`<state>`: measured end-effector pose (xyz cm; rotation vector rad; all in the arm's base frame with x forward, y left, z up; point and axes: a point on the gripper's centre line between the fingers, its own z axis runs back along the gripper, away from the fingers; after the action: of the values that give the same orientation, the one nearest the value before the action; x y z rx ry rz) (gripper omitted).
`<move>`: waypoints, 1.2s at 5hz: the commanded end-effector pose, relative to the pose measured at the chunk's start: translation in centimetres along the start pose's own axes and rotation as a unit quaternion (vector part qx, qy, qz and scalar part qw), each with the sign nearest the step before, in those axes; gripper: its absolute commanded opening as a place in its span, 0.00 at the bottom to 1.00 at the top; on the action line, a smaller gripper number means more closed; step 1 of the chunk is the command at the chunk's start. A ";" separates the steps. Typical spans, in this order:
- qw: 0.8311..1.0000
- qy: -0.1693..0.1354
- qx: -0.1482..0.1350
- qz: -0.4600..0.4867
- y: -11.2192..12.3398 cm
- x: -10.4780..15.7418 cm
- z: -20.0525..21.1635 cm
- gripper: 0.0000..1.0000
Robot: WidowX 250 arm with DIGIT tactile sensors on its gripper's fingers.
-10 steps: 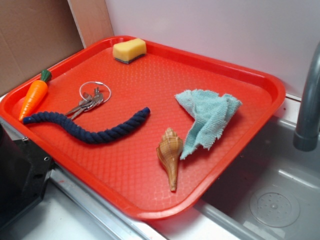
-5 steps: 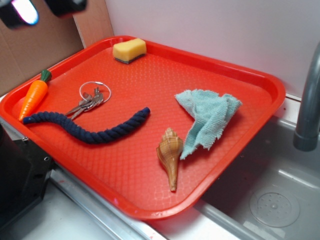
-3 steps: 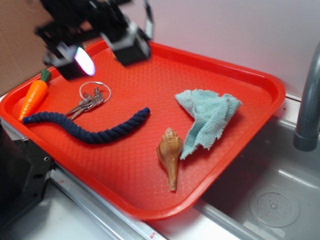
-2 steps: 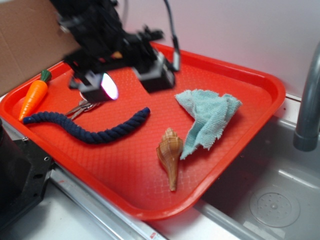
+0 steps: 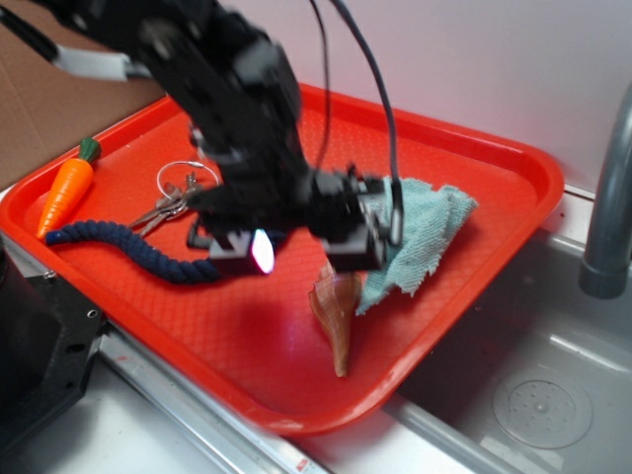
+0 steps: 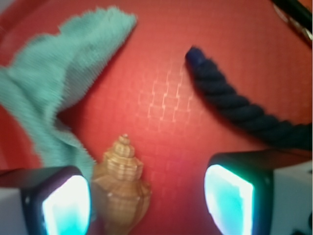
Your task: Grab the shell.
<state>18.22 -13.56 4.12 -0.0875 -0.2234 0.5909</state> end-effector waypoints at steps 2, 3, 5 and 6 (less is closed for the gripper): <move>1.000 -0.006 -0.001 -0.009 -1.2 -0.9 -2.7 0.00; 1.000 -0.003 -0.001 -0.015 -0.9 -0.8 -2.0 0.00; 0.994 0.069 -0.020 -0.079 0.7 4.8 5.2 0.00; 0.986 0.079 -0.004 -0.146 1.8 7.6 8.9 0.00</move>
<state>19.85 -7.83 12.37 -0.0831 -0.0339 0.2923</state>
